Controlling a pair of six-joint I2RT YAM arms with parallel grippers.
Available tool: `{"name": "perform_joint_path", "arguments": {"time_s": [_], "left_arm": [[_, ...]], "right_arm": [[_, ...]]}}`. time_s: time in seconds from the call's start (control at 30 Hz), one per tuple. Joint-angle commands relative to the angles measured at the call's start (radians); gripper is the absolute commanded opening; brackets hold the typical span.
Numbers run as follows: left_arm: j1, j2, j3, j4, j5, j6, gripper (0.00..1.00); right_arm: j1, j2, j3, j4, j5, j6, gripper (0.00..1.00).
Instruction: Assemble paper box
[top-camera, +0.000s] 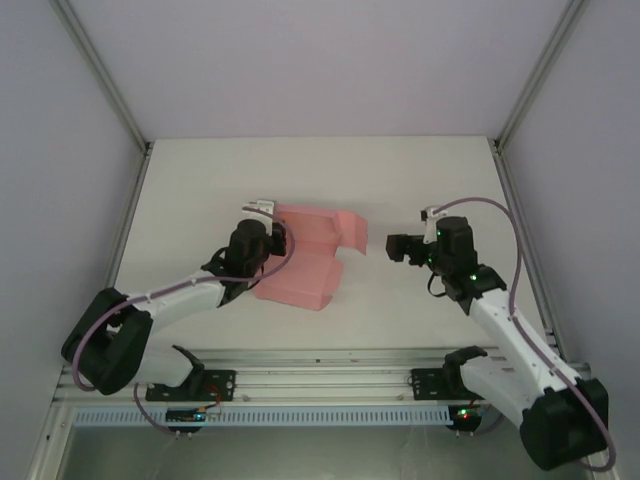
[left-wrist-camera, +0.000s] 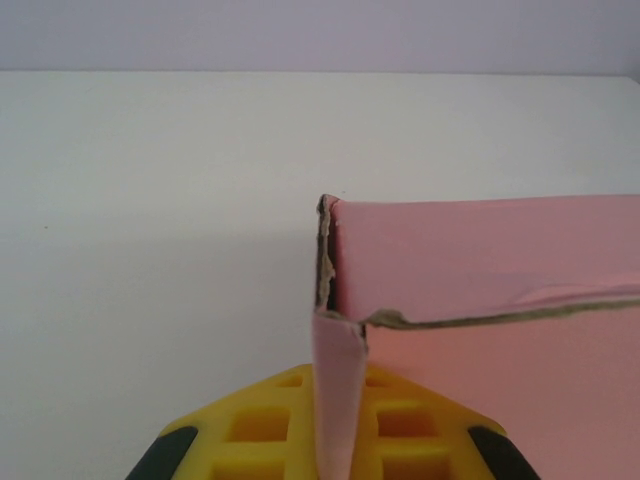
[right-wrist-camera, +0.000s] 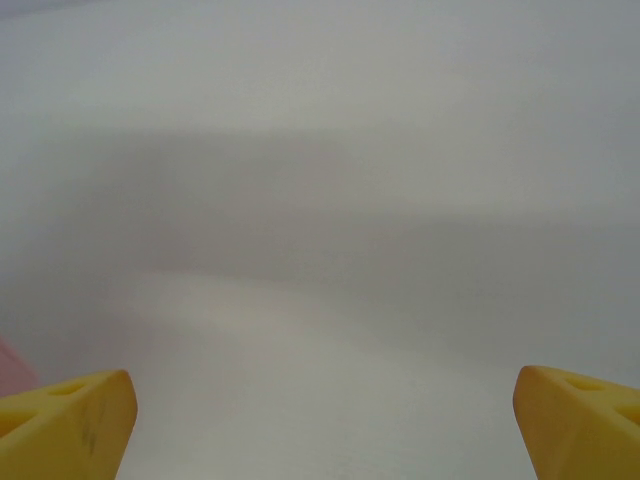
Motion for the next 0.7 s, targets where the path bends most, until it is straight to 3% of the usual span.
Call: {"name": "perform_joint_path", "arguments": {"time_s": [0.0,0.43,0.67], "left_arm": [[0.006,-0.020,-0.003,0.026,0.029,-0.015,0.00],[0.006,0.014,-0.001,0.046,0.064,-0.034,0.00],[0.006,0.009,-0.006,0.057,0.081,-0.046,0.00]], "right_arm": [[0.017,0.080,0.041,0.053,-0.151,-0.031,0.98],[0.248,0.367,0.226,0.167,-0.184,-0.060,0.95],[0.321,0.480,0.295,0.165,-0.041,-0.054,0.94]]}}
